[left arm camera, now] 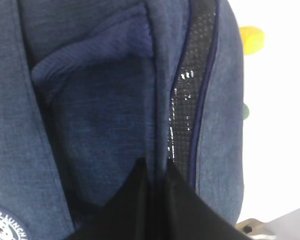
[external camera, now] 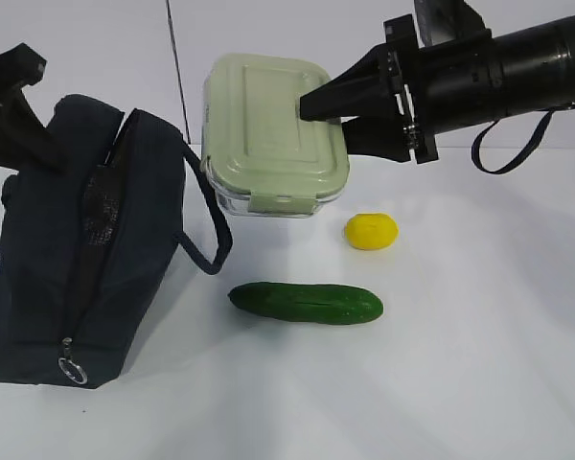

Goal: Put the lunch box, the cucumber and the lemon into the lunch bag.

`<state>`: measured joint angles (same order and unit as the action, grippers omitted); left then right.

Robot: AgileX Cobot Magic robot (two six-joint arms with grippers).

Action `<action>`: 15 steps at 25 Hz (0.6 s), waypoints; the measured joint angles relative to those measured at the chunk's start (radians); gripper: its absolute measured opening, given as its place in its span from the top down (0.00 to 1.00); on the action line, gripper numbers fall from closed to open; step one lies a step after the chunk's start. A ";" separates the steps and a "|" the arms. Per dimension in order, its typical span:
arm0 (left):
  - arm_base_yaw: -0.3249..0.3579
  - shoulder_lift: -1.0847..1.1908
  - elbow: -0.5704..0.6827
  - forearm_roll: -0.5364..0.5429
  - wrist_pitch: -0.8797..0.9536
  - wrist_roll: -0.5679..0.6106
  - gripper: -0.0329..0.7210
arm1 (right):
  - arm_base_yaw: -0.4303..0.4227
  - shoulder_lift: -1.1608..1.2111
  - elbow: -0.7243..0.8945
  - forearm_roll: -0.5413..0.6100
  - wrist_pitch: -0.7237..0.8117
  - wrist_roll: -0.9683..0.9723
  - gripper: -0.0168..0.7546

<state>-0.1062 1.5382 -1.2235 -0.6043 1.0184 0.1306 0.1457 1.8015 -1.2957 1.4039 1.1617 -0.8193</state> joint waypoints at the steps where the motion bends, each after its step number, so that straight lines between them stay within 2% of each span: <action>1: -0.008 0.000 0.000 0.000 0.000 0.000 0.95 | 0.004 0.000 0.000 0.004 0.000 0.000 0.46; 6: -0.044 0.000 0.000 0.000 -0.020 -0.009 0.95 | 0.008 0.000 0.000 0.029 0.002 0.002 0.46; 15: -0.047 0.000 0.000 -0.014 -0.034 -0.010 0.95 | 0.041 0.000 0.000 0.072 0.000 0.002 0.46</action>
<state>-0.1528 1.5382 -1.2235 -0.6180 0.9846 0.1203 0.1867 1.8015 -1.2957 1.4754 1.1615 -0.8172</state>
